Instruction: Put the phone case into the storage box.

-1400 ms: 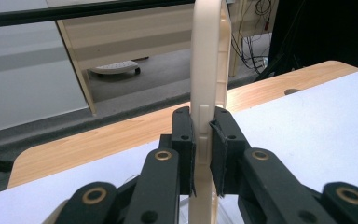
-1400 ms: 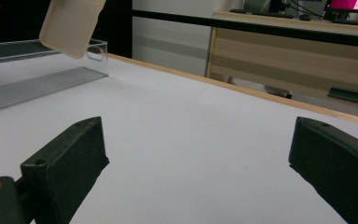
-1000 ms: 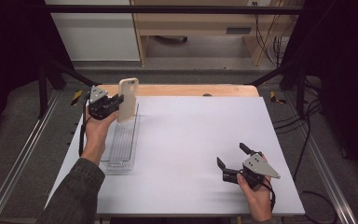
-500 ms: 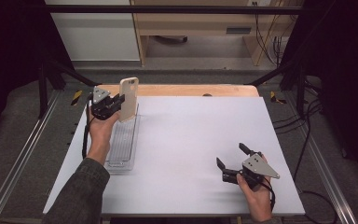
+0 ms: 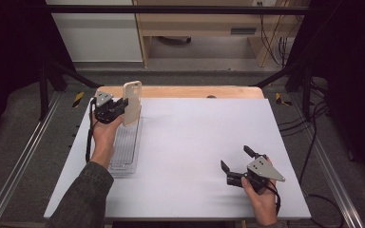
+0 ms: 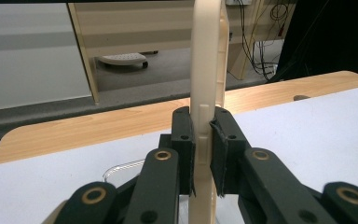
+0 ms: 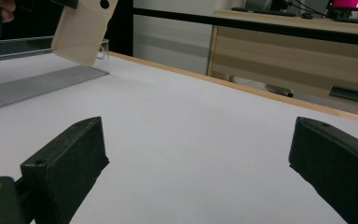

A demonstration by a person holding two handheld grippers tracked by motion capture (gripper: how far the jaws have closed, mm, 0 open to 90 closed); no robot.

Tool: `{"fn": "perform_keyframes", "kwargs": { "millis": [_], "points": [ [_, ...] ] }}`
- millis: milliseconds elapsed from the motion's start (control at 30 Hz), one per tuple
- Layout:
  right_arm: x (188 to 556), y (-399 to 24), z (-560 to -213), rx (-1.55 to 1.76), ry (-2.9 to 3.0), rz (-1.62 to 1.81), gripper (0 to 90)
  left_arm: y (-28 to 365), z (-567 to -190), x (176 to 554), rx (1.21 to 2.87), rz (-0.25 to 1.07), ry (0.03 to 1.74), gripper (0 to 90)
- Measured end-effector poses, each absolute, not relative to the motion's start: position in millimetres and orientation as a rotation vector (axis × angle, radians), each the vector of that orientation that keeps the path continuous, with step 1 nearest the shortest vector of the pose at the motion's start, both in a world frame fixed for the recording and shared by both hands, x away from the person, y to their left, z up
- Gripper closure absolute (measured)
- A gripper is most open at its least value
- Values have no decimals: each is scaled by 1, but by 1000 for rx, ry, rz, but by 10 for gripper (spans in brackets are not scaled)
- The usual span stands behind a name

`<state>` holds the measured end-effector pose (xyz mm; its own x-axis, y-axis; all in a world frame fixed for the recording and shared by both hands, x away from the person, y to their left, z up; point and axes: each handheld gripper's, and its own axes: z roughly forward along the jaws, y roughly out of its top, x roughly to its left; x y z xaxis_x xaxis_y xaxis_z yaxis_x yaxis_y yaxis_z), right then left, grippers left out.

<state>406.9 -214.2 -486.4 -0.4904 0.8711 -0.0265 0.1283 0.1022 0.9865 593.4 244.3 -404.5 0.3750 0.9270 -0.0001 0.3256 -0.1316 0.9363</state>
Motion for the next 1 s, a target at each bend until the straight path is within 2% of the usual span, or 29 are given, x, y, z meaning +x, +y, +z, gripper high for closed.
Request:
{"fn": "perform_keyframes", "kwargs": {
  "millis": [1000],
  "points": [
    [405, -215, -485, 987, 1719, 1454, 38, 240, -412, 593, 1677, 740, 1187, 798]
  ]
}}
